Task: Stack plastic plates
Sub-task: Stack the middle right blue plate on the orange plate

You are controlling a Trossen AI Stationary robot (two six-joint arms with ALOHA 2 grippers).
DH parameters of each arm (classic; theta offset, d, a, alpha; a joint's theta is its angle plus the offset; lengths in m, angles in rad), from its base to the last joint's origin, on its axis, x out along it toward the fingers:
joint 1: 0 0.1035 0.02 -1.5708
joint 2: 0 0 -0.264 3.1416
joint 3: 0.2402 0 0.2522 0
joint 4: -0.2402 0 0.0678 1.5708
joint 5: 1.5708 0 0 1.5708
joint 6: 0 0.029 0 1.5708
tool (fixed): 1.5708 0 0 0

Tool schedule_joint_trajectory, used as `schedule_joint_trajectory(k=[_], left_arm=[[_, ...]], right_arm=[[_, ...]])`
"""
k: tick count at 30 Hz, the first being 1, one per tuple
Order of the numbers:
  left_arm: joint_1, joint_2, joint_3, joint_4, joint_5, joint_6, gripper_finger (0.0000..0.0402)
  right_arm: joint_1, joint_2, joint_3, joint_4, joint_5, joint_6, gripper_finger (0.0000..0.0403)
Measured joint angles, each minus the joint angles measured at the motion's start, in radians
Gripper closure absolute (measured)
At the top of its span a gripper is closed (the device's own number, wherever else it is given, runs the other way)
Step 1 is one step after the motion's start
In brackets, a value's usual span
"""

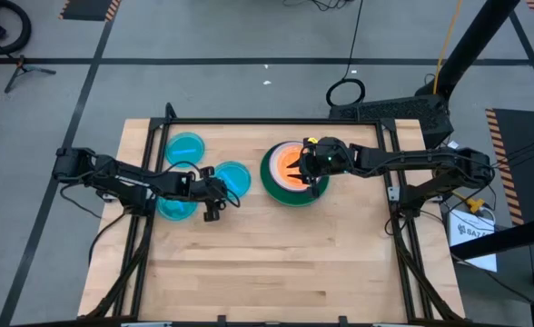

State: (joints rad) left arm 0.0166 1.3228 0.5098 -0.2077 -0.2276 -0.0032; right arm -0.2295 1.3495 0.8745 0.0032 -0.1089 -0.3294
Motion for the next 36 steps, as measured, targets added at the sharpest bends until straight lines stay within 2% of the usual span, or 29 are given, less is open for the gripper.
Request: schedule_joint_trajectory(k=[12,27,36], left_arm=[[0.0,0.0,0.0,-0.002,0.0,-0.005,0.0193],[0.002,0.0,0.0,-0.069,-0.006,-0.095,0.0193],[0.002,0.0,0.0,-0.067,-0.008,-0.112,0.0193]], right_arm=[[0.0,0.0,0.0,0.0,0.0,-0.005,0.0289],[-0.092,0.0,0.001,0.0,0.001,-0.186,0.0289],[-0.151,0.024,0.001,-0.018,-0.105,-0.168,0.0289]])
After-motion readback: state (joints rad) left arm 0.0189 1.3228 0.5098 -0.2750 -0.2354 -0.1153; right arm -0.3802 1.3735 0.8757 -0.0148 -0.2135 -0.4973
